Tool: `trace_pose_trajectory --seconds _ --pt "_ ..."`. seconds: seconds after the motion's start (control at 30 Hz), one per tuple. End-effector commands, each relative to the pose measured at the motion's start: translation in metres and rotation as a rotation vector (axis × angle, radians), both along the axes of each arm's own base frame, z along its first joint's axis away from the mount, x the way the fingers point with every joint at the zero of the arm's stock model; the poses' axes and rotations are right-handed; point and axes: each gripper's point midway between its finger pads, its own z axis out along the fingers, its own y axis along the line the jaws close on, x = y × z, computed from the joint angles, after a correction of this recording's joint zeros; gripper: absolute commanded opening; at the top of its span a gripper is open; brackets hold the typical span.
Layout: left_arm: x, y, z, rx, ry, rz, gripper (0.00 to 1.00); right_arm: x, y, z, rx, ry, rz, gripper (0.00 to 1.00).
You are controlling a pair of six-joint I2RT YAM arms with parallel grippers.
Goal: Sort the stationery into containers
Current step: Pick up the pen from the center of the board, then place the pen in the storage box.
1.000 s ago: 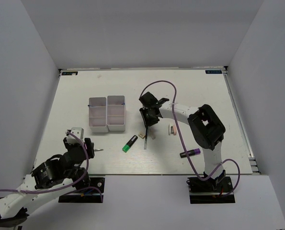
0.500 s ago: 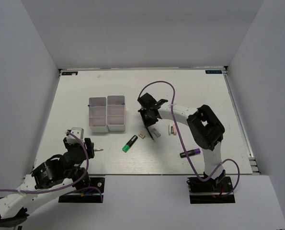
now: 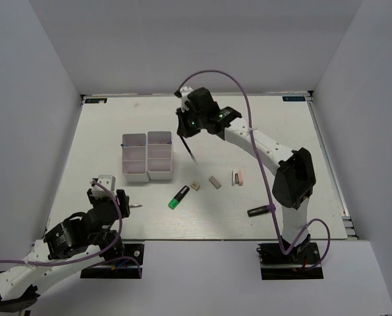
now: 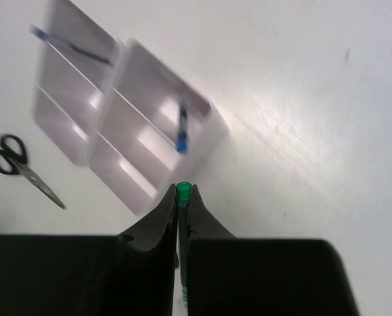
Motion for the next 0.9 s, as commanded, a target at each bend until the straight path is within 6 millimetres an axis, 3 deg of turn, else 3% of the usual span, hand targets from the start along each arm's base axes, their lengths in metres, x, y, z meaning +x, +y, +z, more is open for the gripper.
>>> trace_pose_trajectory --seconds 0.0,0.27,0.4,0.53,0.7,0.87 --pt "0.002 -0.001 0.000 0.010 -0.010 0.000 0.70 0.007 0.025 0.095 0.170 -0.198 0.136 0.00" --pt "0.004 -0.003 -0.004 0.032 0.003 0.008 0.70 -0.001 0.074 0.138 0.333 -0.328 0.385 0.00" --pt "0.006 -0.003 -0.006 0.055 0.008 0.019 0.70 0.002 0.091 0.136 0.356 -0.402 0.505 0.00" --pt "0.005 0.002 -0.006 0.068 0.013 0.043 0.70 0.005 0.104 0.151 0.395 -0.536 0.606 0.00" --pt "0.005 0.006 -0.003 0.046 -0.005 0.059 0.70 -0.003 0.115 0.136 0.445 -0.569 0.703 0.00" --pt "0.004 0.008 -0.003 0.039 -0.008 0.060 0.70 0.006 0.127 0.129 0.481 -0.625 0.712 0.00"
